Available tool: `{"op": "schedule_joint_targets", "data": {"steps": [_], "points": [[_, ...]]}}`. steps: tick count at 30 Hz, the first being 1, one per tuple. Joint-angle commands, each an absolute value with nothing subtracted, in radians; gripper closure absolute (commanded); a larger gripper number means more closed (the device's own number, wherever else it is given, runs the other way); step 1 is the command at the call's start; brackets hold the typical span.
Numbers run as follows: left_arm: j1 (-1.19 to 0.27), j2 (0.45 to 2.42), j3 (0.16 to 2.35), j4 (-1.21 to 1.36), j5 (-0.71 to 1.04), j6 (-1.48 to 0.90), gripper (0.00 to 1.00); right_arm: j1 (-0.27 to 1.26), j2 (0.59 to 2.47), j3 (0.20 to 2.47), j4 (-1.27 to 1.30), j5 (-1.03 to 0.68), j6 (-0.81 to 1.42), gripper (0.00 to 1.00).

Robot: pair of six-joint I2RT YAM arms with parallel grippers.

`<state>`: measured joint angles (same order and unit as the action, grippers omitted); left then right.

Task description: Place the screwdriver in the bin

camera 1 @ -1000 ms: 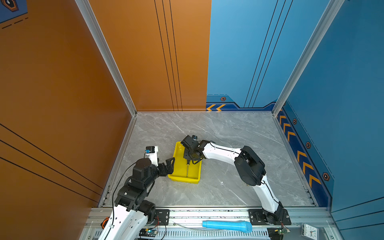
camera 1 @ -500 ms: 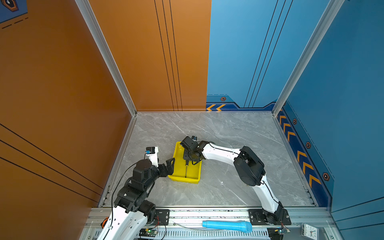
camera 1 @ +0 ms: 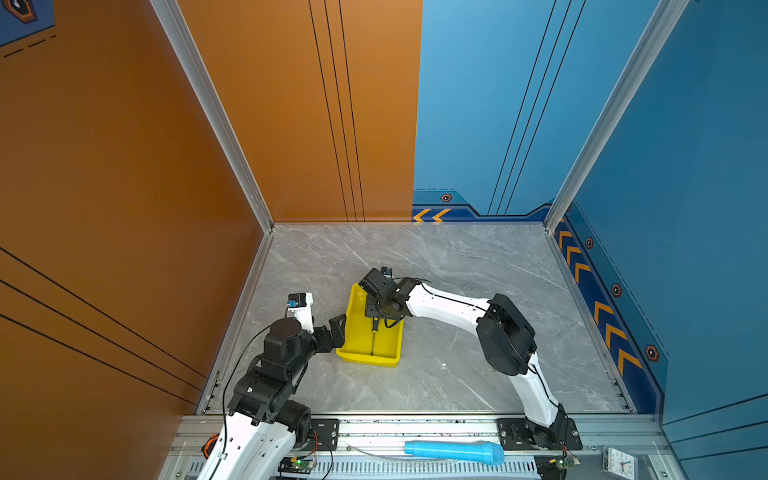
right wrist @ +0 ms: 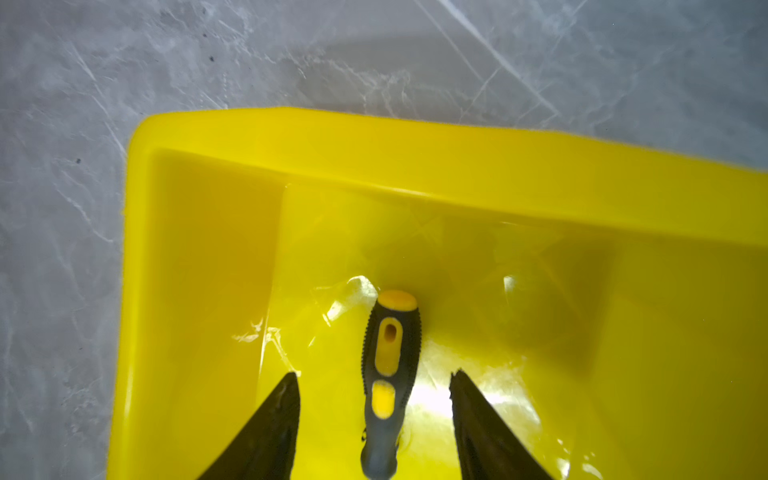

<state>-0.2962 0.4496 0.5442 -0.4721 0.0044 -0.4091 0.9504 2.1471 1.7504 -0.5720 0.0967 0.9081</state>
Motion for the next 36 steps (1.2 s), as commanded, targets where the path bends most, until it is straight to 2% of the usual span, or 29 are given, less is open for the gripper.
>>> {"op": "schedule_joint_targets", "data": {"steps": [1, 14, 19, 21, 29, 36], "points": [[-0.278, 0.451, 0.538, -0.458, 0.031, -0.403, 0.02, 0.959, 2.057, 1.773, -0.635, 0.153, 0.863, 0.36], [-0.213, 0.545, 0.542, -0.395, 0.079, -0.382, 0.02, 0.953, 1.891, 1.767, -0.699, 0.320, 0.683, 0.13], [-0.194, 0.626, 0.546, -0.367, 0.073, -0.367, 0.02, 0.901, 1.809, 1.705, -0.699, 0.388, 0.588, 0.06], [-0.190, 0.658, 0.553, -0.367, 0.049, -0.365, 0.02, 0.872, 1.772, 1.669, -0.698, 0.416, 0.545, 0.00], [-0.173, 0.771, 0.587, -0.357, -0.030, -0.337, 0.02, 0.649, 1.585, 1.442, -0.590, 0.425, 0.445, 0.00], [-0.153, 0.809, 0.597, -0.376, -0.247, -0.301, 0.02, 0.410, 1.372, 1.121, -0.327, 0.371, 0.436, 0.00]]}}
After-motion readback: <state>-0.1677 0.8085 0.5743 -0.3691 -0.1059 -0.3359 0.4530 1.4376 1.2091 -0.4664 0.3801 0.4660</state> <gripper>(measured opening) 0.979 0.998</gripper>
